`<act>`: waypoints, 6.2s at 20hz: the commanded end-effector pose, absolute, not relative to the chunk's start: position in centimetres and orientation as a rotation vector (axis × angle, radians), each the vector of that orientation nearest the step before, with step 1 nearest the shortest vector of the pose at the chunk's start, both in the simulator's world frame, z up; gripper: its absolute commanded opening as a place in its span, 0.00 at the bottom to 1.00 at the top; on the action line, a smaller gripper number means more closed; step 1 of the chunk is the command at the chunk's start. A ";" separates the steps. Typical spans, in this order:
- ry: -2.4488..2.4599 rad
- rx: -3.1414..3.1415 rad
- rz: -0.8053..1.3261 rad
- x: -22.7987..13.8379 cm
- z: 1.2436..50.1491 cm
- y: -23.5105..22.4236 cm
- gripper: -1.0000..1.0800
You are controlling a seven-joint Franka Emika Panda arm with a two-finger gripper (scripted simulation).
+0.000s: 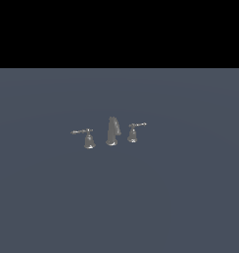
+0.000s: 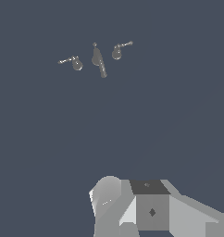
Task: Turn on the faucet by rotating a designated handle.
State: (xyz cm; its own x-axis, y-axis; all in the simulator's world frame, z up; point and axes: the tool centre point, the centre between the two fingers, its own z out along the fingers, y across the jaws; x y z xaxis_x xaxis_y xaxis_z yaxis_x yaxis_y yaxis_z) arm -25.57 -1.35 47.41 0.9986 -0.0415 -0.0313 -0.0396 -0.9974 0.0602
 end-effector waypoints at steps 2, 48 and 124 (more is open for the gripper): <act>-0.063 3.081 -0.050 -25.6 47.4 -1.3 0.00; -1.134 2.909 -0.032 -13.1 25.2 13.5 0.00; -1.937 2.474 0.001 -2.8 7.7 15.0 0.00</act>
